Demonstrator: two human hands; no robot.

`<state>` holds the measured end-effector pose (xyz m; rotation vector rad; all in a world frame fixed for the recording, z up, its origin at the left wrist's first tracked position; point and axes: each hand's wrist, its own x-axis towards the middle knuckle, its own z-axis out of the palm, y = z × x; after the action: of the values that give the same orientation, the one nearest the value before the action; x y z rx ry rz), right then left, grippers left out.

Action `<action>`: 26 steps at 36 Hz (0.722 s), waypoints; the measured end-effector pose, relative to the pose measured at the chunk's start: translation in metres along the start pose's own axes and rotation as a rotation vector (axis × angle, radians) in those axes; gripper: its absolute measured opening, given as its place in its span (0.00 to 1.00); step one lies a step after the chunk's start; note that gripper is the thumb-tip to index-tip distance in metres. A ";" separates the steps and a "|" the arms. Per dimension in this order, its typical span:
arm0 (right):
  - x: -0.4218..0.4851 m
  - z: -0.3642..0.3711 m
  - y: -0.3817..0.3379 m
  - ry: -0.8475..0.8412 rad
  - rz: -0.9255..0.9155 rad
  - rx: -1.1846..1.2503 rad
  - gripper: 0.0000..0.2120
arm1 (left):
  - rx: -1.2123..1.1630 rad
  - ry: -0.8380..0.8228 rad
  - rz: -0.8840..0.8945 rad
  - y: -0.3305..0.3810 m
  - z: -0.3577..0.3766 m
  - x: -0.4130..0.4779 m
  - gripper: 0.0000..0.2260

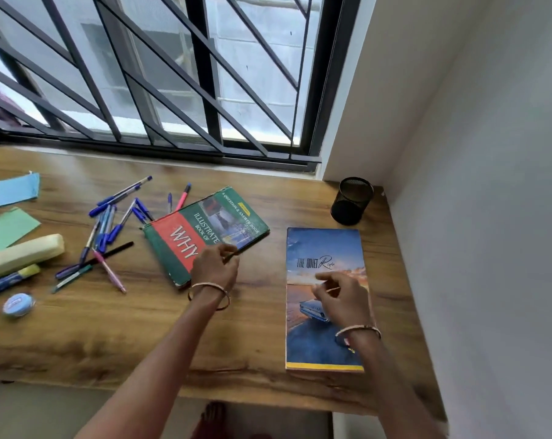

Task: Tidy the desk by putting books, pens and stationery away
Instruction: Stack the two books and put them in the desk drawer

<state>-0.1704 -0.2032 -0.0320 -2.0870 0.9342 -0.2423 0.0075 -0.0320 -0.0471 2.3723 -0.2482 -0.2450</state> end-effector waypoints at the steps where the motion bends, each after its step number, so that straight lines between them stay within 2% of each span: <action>1: 0.003 0.011 -0.008 -0.060 -0.009 0.035 0.09 | 0.033 0.011 0.003 -0.007 -0.009 0.013 0.09; 4: 0.011 0.050 -0.030 -0.170 0.027 0.108 0.06 | 0.137 0.011 -0.020 -0.026 -0.032 0.050 0.12; 8: 0.030 0.100 -0.047 -0.209 0.198 0.273 0.06 | 0.317 -0.048 -0.056 -0.046 -0.056 0.091 0.20; 12: 0.042 0.130 -0.077 -0.249 0.409 0.522 0.02 | 0.487 -0.118 0.016 -0.057 -0.070 0.122 0.25; 17: 0.046 0.150 -0.106 -0.215 0.567 0.782 0.12 | 0.572 -0.196 0.076 -0.053 -0.076 0.151 0.24; 19: 0.049 0.159 -0.111 -0.239 0.607 0.860 0.12 | 0.597 -0.222 0.068 -0.050 -0.078 0.160 0.26; 22: 0.050 0.165 -0.121 -0.252 0.634 0.892 0.11 | 0.617 -0.265 0.057 -0.049 -0.080 0.170 0.27; 26: 0.048 0.173 -0.125 -0.210 0.653 0.889 0.24 | 0.533 -0.294 0.004 -0.051 -0.081 0.180 0.31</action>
<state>0.0108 -0.0829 -0.0574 -0.9215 1.0642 -0.0619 0.2059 0.0129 -0.0428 2.8546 -0.5093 -0.5895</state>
